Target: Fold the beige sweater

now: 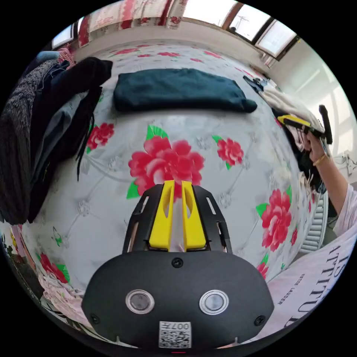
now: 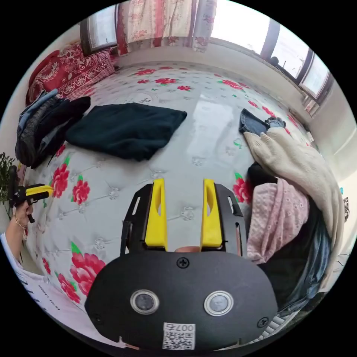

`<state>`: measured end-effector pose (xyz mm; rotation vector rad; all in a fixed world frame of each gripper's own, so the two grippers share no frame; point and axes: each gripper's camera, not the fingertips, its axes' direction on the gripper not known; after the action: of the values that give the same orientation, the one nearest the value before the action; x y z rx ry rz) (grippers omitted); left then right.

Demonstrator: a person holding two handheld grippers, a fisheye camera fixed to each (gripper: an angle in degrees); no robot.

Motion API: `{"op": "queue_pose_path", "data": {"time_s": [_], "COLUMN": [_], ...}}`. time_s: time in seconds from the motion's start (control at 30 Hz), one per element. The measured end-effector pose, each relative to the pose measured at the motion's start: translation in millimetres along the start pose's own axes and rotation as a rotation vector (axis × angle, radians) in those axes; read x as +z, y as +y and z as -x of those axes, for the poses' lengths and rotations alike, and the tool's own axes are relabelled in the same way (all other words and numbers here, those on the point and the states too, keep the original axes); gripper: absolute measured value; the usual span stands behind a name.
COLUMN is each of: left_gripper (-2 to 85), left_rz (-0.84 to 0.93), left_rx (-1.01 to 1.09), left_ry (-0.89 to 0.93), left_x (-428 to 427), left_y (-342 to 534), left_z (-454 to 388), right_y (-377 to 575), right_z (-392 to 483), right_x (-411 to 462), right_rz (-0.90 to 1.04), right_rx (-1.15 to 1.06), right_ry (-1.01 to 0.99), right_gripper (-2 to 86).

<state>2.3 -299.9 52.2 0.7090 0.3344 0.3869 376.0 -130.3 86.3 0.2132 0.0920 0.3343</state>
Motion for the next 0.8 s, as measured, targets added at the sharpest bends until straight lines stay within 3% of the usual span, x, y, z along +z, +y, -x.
{"op": "queue_pose_path", "data": {"time_s": [0.13, 0.27, 0.33, 0.4, 0.47, 0.63, 0.73, 0.8], "left_gripper": [0.7, 1.5, 2.4, 2.7, 2.9, 3.0, 2.9, 2.7], "left_rz": [0.07, 0.158, 0.166, 0.156, 0.17, 0.193, 0.19, 0.191], "left_rx": [0.036, 0.086, 0.129, 0.164, 0.23, 0.313, 0.209, 0.131], "left_ry": [0.032, 0.01, -0.023, -0.09, -0.154, -0.206, -0.158, -0.147], "left_x": [2, 7, 12, 14, 19, 28, 27, 26], "left_y": [60, 85, 98, 101, 98, 91, 84, 81], "left_z": [-49, -86, -109, -123, -135, -139, -121, -113], "right_y": [21, 45, 58, 77, 82, 72, 85, 109], "right_z": [-105, -228, -277, -323, -329, -322, -311, -304], "right_x": [-40, -94, -96, -65, -62, -59, -82, -114], "right_rz": [-0.025, -0.069, 0.006, 0.163, 0.122, 0.2, 0.125, -0.03], "right_rx": [0.182, 0.499, 0.621, 0.68, 0.694, 0.542, 0.423, 0.409], "right_ry": [0.254, 0.529, 0.501, 0.315, 0.277, 0.275, 0.197, 0.049], "right_gripper": [13.5, 13.3, 12.9, 12.0, 10.7, 6.0, 4.1, 3.0]}}
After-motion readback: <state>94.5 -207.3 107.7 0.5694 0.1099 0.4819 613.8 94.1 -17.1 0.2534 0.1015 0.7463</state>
